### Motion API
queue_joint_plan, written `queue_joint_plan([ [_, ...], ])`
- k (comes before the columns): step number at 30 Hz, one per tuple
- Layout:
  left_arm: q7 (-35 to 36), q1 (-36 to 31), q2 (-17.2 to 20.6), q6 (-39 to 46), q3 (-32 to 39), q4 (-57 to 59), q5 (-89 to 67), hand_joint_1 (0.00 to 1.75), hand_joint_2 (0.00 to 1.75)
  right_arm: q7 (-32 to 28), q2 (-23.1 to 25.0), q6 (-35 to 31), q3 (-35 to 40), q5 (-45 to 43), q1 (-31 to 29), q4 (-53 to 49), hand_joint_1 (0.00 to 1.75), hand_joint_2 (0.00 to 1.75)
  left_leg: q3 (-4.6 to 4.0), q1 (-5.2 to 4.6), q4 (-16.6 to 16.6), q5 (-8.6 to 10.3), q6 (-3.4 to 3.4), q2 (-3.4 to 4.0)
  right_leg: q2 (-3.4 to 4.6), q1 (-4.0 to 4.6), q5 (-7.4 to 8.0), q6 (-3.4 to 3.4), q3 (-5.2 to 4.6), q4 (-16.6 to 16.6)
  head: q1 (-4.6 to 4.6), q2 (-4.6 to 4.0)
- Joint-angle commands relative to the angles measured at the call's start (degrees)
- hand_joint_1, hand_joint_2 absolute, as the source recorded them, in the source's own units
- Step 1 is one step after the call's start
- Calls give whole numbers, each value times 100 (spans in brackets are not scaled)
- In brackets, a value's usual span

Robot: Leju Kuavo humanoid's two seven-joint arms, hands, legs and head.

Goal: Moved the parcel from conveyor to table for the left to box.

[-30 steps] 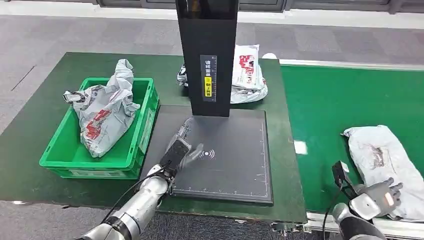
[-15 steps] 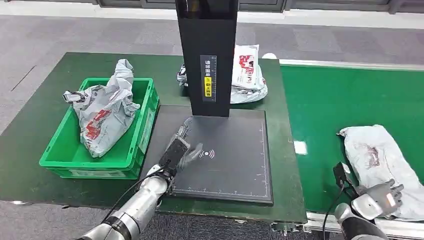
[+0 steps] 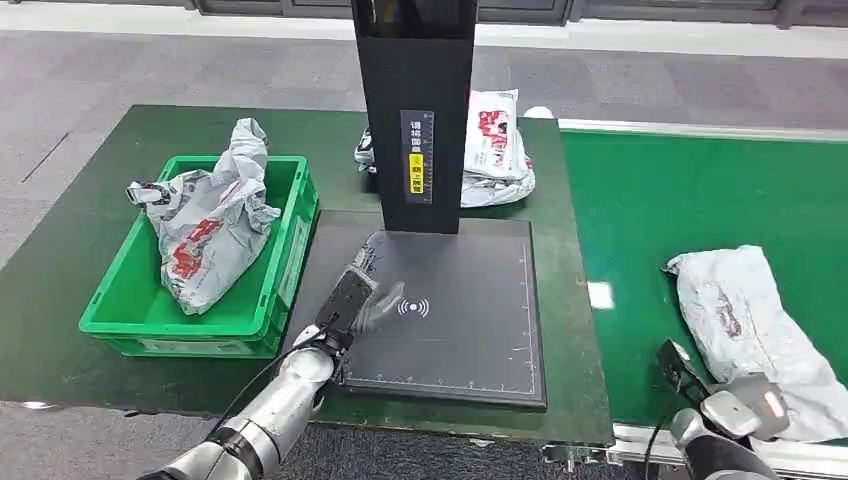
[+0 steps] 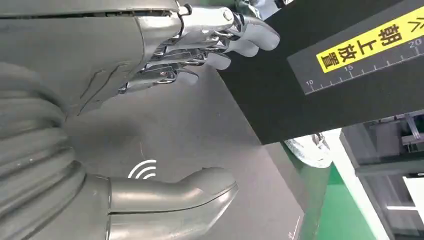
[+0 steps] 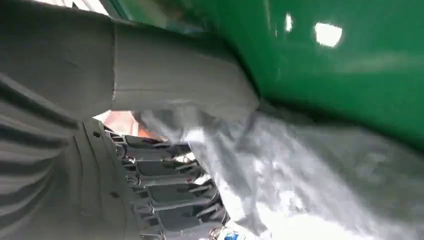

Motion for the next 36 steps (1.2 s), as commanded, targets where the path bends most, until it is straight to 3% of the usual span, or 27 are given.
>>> queue_joint_plan([
  [1,4,-190,100,-232,256,364,207,0,175,-221,270,-318,-291,-61,-139,264,175,175,34,7,-19,-4,-2,11,25,6,3,-4,31,-23,0,0],
  [4,3,-184,101,-254,248,346,217,0,175,-262,263,-394,-294,-55,-136,255,175,175,27,5,-12,-5,-4,19,28,5,2,-6,20,-12,0,0],
  [6,6,-166,111,-323,293,337,296,0,175,-392,308,-791,-313,-92,-129,125,175,175,25,4,-11,-3,-4,16,21,4,1,-5,18,-11,0,0],
  [9,-8,-48,184,-345,320,187,320,0,175,-1062,570,-2269,-312,-272,-40,-568,175,175,40,8,-21,-4,-4,23,36,8,4,-6,30,-22,-2,0],
  [11,-19,-2,199,-353,361,130,330,0,175,-1578,801,-2589,-161,-584,194,-1458,175,175,22,3,-10,-5,-5,39,43,5,6,-5,9,-7,0,0],
  [12,-63,-4,194,-293,386,137,302,0,175,-2130,968,-3015,154,-878,531,-2393,175,175,13,3,-6,-4,-6,39,40,5,6,-4,1,-2,0,0],
  [14,-176,-42,186,-50,373,161,161,0,175,-2142,1097,-3149,692,-603,1009,-3543,175,175,22,5,-10,-8,-11,48,54,6,4,-9,5,-2,0,0],
  [15,-231,-62,192,98,379,148,83,0,175,-2104,1342,-2852,1227,-484,1518,-4660,175,175,13,7,-7,-4,-11,32,34,8,3,-8,1,-1,0,0],
  [17,-284,-72,209,332,395,68,-49,0,175,-2140,1417,-2689,2164,-455,1825,-5419,175,175,8,13,-4,-1,-13,21,24,15,1,-8,0,0,0,0],
  [20,-276,-68,211,332,422,9,-66,0,175,-2018,1386,-2704,2667,-431,1832,-5484,175,175,11,13,-6,-5,-12,21,27,16,-5,-9,2,5,-2,0],
  [21,-320,-54,209,439,437,-37,-110,0,175,-2408,1343,-2808,3142,-762,1773,-5461,175,175,16,19,-6,-10,-13,28,36,20,-7,-11,7,3,0,0],
  [24,-400,-48,182,670,422,-90,-259,0,175,-2776,1451,-2694,3899,-1152,1692,-5405,175,175,5,17,-4,-8,-20,31,36,19,-5,-11,-10,6,-2,0],
  [34,-394,-55,166,681,419,-85,-273,0,175,-2714,1435,-2698,3944,-1167,1657,-5357,175,175,7,24,-10,-1,-14,3,5,15,-8,-7,4,-2,-2,0],
  [36,-486,-70,134,863,429,-119,-373,0,175,-3121,1486,-2173,4334,-1775,1551,-5238,175,175,7,23,-10,-1,-11,6,8,12,-7,-7,4,-2,0,0],
])
